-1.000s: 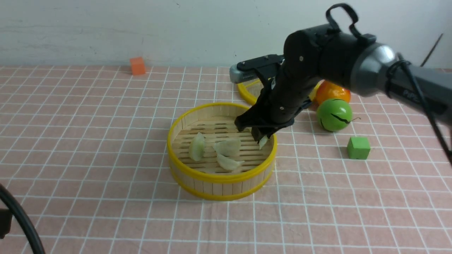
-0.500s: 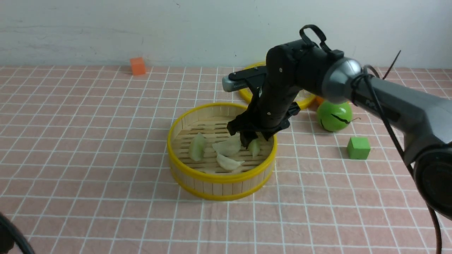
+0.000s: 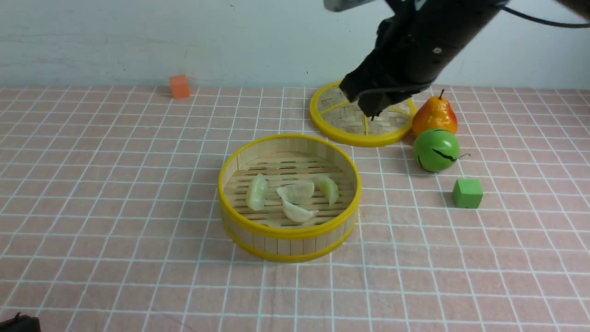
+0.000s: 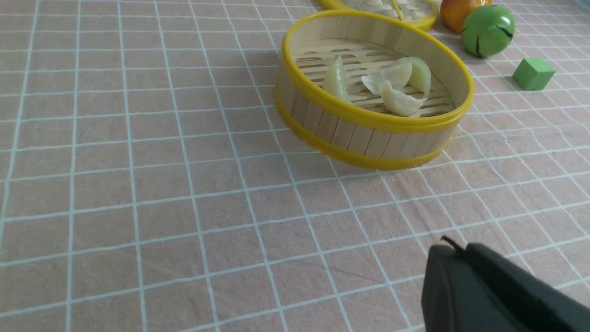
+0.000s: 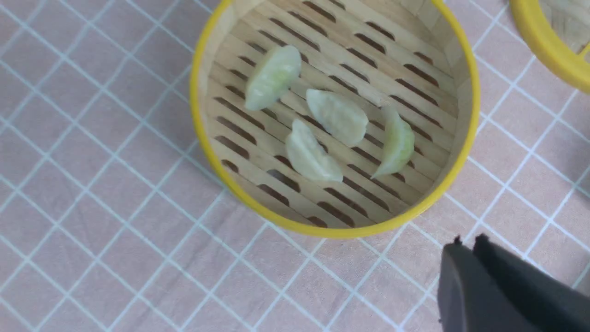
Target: Put the dumplings into the steamer on the table with the pink tablecloth.
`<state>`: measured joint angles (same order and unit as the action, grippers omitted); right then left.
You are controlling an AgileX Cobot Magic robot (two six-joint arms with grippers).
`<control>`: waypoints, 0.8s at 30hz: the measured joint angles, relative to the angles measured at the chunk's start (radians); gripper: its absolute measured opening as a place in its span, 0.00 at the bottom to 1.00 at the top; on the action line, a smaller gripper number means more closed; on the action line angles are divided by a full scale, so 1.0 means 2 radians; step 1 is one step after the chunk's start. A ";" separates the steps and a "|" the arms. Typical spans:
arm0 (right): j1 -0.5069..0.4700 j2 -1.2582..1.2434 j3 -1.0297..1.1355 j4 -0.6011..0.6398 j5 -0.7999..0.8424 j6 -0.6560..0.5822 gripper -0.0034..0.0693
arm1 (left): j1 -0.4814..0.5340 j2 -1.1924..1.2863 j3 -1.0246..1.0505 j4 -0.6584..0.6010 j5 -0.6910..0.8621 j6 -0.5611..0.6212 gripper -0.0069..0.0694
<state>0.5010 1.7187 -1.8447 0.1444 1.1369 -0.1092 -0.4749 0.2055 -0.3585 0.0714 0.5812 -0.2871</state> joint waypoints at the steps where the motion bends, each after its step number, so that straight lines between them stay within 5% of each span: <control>1: 0.000 -0.021 0.027 0.006 -0.018 -0.005 0.03 | 0.000 0.000 0.000 0.000 0.000 0.000 0.12; 13: 0.000 -0.347 0.452 0.158 -0.334 -0.133 0.02 | 0.000 -0.002 0.000 0.000 -0.001 0.000 0.13; 24: 0.000 -0.502 0.575 0.176 -0.358 -0.150 0.03 | 0.000 -0.002 0.000 0.000 -0.001 0.000 0.14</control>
<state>0.5010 0.7143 -0.6941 0.4959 0.4210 -0.4088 -0.4749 0.2006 -0.3587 0.0714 0.5783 -0.2871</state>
